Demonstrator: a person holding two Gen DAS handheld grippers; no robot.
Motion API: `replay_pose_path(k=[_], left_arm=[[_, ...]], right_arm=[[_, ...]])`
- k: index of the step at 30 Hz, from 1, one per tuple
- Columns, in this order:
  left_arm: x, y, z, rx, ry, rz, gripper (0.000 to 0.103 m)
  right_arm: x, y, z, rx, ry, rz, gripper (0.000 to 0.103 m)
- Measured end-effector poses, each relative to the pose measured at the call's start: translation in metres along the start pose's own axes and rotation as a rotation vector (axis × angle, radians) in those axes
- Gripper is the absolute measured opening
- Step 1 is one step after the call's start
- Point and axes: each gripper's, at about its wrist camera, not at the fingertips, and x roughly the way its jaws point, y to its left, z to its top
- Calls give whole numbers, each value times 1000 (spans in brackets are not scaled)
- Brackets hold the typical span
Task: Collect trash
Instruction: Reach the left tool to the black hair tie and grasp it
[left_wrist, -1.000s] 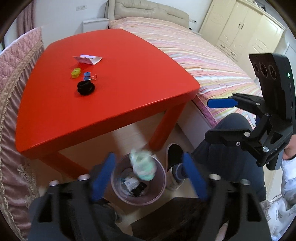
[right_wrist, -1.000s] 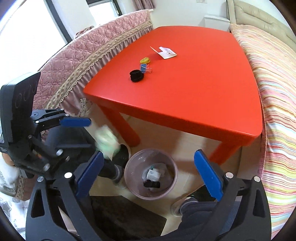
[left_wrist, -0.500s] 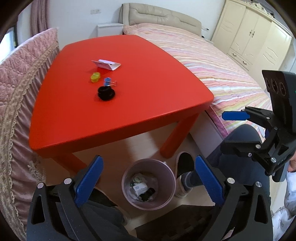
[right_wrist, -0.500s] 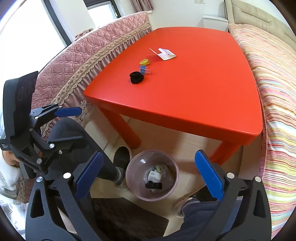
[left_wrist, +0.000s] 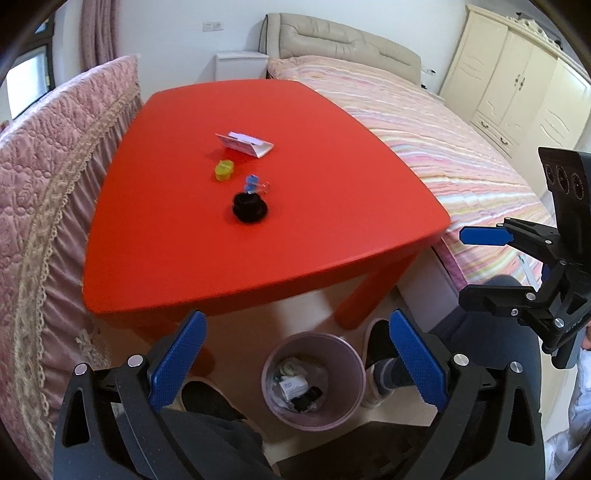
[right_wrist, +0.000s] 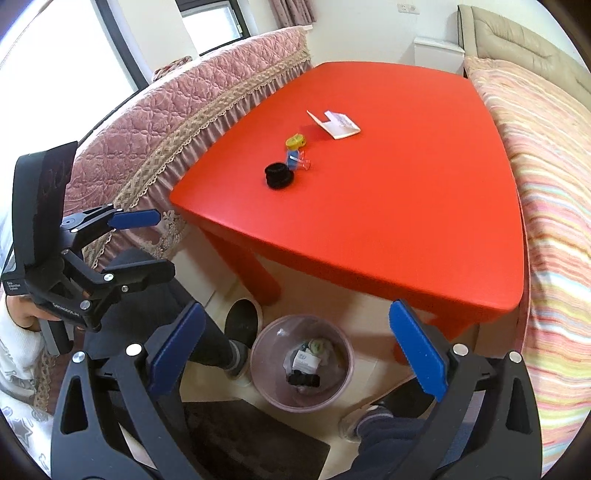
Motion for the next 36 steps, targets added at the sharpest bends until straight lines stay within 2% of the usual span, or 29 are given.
replay_pose_path(k=[10, 17, 21, 26, 27, 28, 30, 32, 34, 35, 36], left_arm=[[21, 23, 42, -3, 21, 17, 95], [58, 42, 75, -22, 98, 18, 95], [83, 48, 86, -21, 158, 32, 95], [107, 45, 90, -3, 192, 61, 95], [110, 44, 89, 1, 196, 65, 92], [114, 44, 88, 6, 200, 65, 82], [119, 43, 86, 7, 215, 76, 71], [119, 41, 85, 17, 201, 99, 64], [117, 42, 86, 9, 187, 104, 45], [116, 43, 86, 3, 182, 108, 41], [115, 43, 85, 4, 180, 114, 31]], right_arm=[[4, -15, 35, 0, -4, -21, 98], [9, -21, 39, 5, 9, -26, 98], [10, -22, 38, 11, 15, -31, 98], [11, -25, 36, 18, 24, -38, 98], [12, -26, 36, 20, 26, -39, 98], [12, -27, 36, 20, 27, -40, 98], [12, -27, 37, 20, 27, -39, 98], [12, -27, 38, 18, 27, -41, 98], [12, -27, 39, 15, 26, -39, 98], [12, -27, 39, 13, 26, -40, 98], [12, -26, 40, 11, 26, -39, 98]])
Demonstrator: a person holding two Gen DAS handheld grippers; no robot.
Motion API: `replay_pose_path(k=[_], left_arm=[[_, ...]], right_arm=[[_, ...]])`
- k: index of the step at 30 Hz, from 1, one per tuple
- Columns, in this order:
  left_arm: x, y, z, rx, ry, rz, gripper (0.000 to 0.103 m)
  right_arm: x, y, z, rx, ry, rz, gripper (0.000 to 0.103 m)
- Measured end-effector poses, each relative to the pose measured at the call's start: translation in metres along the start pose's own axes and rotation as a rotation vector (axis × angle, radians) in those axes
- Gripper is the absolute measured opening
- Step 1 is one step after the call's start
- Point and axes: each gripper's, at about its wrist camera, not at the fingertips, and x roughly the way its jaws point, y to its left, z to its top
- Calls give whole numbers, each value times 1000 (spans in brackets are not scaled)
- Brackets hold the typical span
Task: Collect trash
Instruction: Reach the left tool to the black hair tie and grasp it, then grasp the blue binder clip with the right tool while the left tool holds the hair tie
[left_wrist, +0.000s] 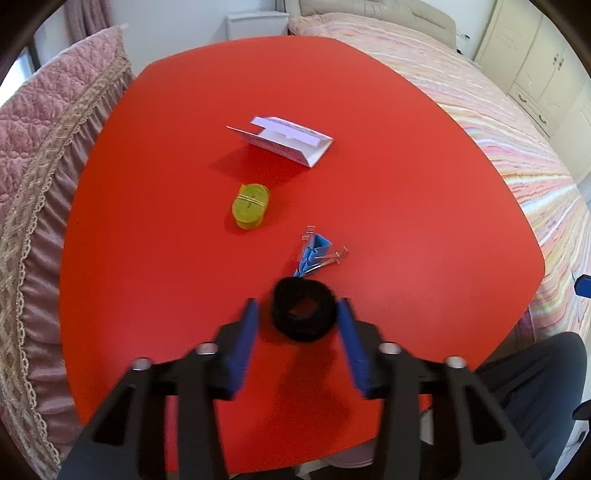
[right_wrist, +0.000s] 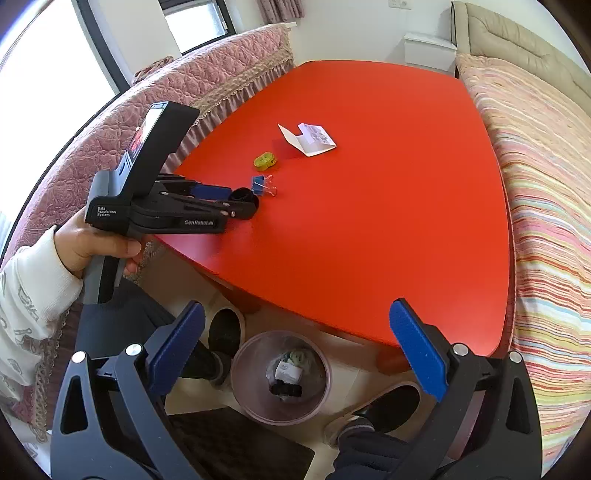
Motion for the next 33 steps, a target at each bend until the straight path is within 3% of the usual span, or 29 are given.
replay_pose_path(k=[4, 12, 20, 27, 32, 33], left_arm=[[-4, 2, -1, 1, -6, -2, 23], [-23, 15, -9, -24, -31, 2, 23], [-40, 27, -18, -48, -51, 2, 23], [-49, 35, -29, -65, -60, 0, 23], [-54, 40, -35, -85, -71, -10, 23], [-55, 40, -36, -88, -74, -11, 23]], right_arm=[[3, 3, 6, -10, 0, 5, 98], [18, 13, 37, -42, 6, 41, 98], [53, 21, 92, -18, 56, 58, 98], [109, 22, 137, 43, 177, 70, 98], [146, 23, 148, 84, 272, 86, 98], [151, 25, 148, 85, 286, 82, 92]])
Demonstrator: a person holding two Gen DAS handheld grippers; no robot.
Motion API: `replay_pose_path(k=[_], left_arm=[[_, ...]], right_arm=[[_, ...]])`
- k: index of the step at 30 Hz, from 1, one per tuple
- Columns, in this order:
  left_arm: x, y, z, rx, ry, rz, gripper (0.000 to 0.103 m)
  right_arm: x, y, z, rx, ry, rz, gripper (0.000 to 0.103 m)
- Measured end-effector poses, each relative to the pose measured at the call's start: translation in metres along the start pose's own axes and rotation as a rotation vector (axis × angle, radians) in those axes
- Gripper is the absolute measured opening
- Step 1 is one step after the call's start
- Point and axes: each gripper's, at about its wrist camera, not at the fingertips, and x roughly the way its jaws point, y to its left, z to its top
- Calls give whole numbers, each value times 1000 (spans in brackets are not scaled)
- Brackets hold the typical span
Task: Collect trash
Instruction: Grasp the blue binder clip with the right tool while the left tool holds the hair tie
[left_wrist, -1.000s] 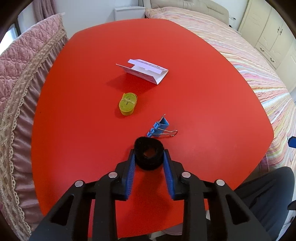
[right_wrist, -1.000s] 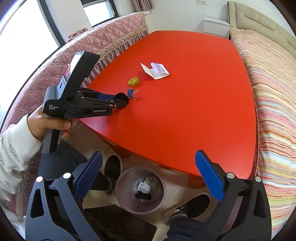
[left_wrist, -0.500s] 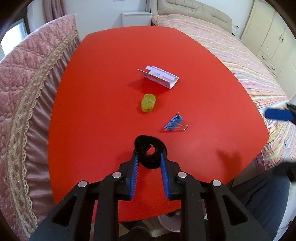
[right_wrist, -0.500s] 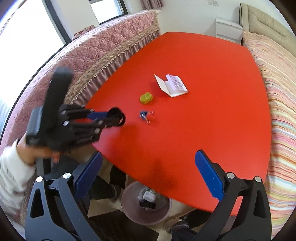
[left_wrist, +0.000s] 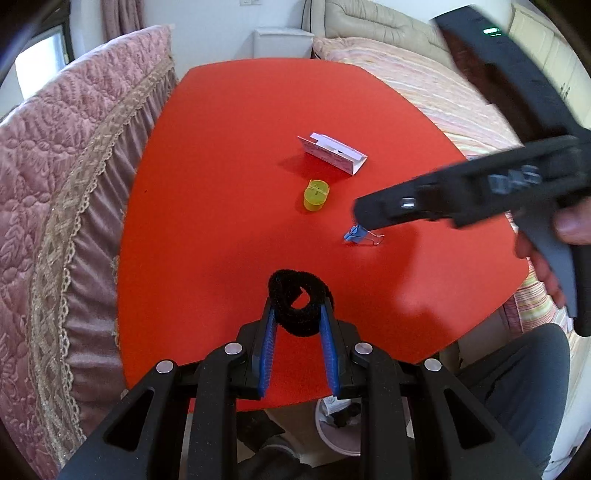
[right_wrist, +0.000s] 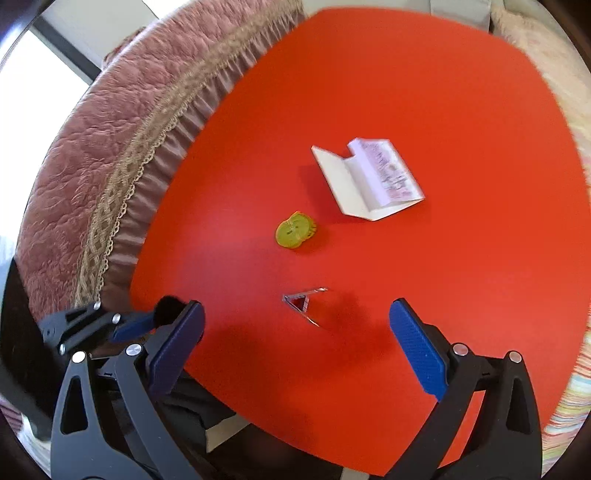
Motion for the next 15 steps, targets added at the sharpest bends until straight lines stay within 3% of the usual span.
replay_pose_path(k=[2, 11, 15], left_arm=[[-2, 2, -2, -7, -3, -4, 23], [-2, 4, -9, -18, -5, -20, 23], [1, 5, -8, -19, -4, -26, 23]], right_arm=[[7, 2, 0, 2, 27, -6, 76], [21, 2, -3, 11, 58, -13, 22], [18, 1, -4, 5, 46, -9, 17]])
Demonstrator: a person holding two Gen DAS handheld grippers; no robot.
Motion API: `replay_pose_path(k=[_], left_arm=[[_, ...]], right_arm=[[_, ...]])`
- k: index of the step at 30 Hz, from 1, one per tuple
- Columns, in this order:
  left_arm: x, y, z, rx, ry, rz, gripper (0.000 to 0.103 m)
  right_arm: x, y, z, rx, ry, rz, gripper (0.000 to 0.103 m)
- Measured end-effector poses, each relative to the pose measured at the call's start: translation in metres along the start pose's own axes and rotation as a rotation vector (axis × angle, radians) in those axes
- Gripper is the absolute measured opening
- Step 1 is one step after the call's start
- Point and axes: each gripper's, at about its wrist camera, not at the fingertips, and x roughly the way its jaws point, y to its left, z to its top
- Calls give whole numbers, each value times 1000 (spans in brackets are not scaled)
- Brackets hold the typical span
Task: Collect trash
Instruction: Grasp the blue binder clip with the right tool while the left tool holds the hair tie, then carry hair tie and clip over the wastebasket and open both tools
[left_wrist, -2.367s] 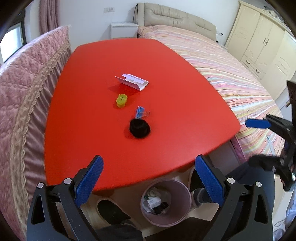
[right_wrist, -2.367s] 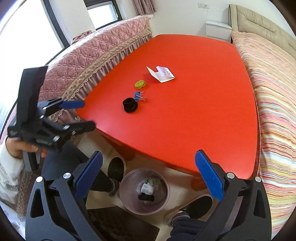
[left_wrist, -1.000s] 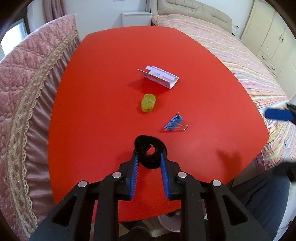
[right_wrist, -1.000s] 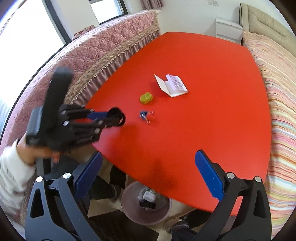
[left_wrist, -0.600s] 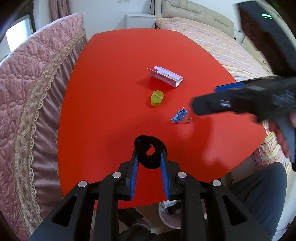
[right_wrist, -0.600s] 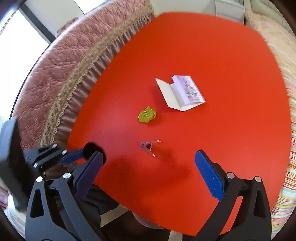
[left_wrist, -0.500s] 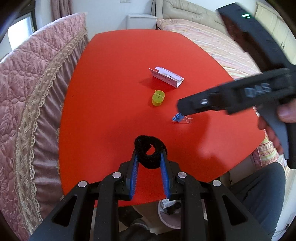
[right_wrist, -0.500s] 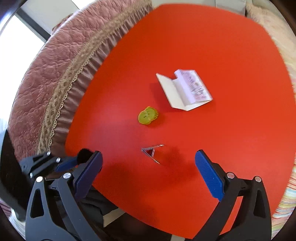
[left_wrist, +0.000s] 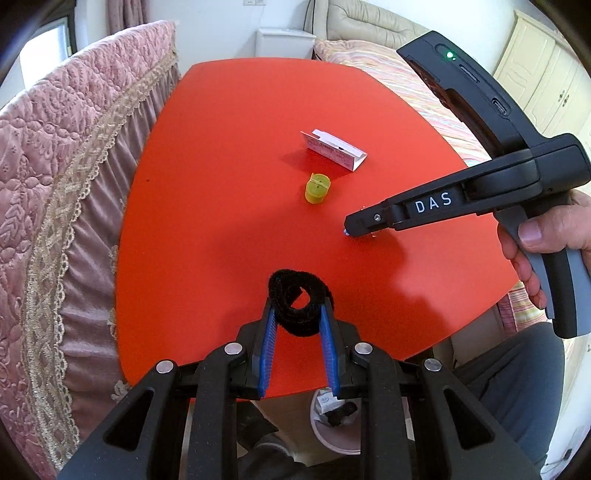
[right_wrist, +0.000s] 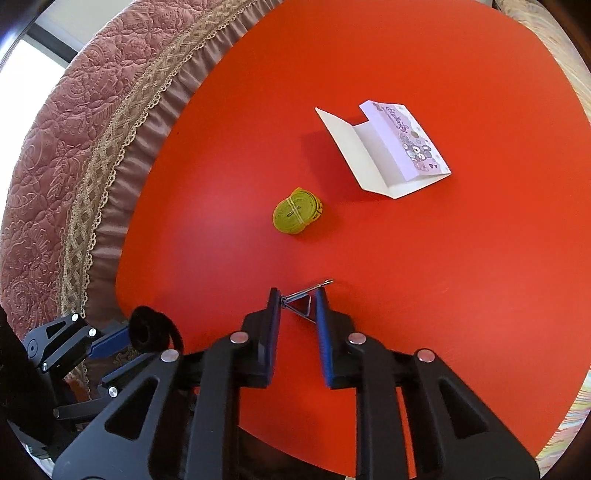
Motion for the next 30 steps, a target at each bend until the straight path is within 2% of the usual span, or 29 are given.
replay_pose_path(k=[6, 11, 19, 26, 30], left_arm=[[-3, -5, 0, 9, -5, -4, 23], [-7, -15, -1, 23, -12, -6, 23], [-22, -34, -10, 46, -43, -14, 23], [-47, -54, -26, 72, -93, -12, 23], [-58, -63, -37, 88, -111, -13, 23]], right_arm=[[-14, 2, -7, -25, -47, -2, 16], [-35, 9, -25, -63, -110, -30, 16], [-79, 21, -79, -152, -244, -95, 16], [-114, 27, -133, -181, -346, -104, 16], [-122, 28, -167, -183, -375, -98, 16]])
